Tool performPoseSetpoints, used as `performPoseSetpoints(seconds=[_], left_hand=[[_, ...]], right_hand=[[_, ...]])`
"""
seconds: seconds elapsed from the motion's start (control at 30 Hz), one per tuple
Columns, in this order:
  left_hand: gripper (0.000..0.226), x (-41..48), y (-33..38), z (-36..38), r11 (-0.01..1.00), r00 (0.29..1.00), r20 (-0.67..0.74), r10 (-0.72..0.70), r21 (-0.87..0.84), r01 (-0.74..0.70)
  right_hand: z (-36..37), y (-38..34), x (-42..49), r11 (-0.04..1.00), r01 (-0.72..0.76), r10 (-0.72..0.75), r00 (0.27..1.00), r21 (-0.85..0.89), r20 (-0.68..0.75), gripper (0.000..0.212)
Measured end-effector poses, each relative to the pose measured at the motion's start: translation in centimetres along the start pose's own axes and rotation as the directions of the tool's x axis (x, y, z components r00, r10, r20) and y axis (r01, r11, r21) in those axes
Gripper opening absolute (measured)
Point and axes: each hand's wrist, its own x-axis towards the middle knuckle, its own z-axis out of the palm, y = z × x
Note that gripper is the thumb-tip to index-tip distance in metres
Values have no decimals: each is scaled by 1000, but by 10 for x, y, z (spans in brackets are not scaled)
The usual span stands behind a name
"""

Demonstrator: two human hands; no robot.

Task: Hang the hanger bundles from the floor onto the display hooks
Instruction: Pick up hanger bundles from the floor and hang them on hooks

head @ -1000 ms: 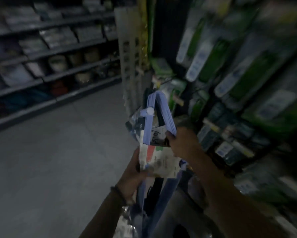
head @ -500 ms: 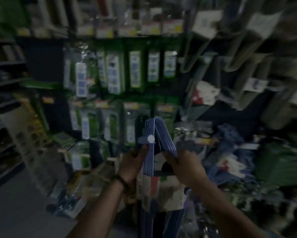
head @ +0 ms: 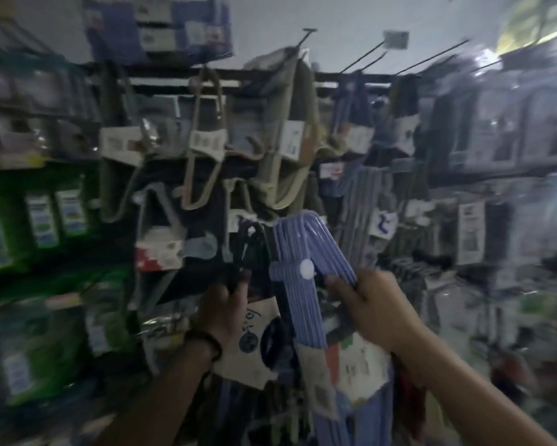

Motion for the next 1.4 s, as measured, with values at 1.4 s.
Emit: performPoseSetpoints(seconds=[1.4], left_hand=[[25, 314, 388, 253, 822, 725, 404, 558, -147, -550]], right_hand=[[-261, 191, 534, 945, 88, -181, 943, -316, -279, 4]])
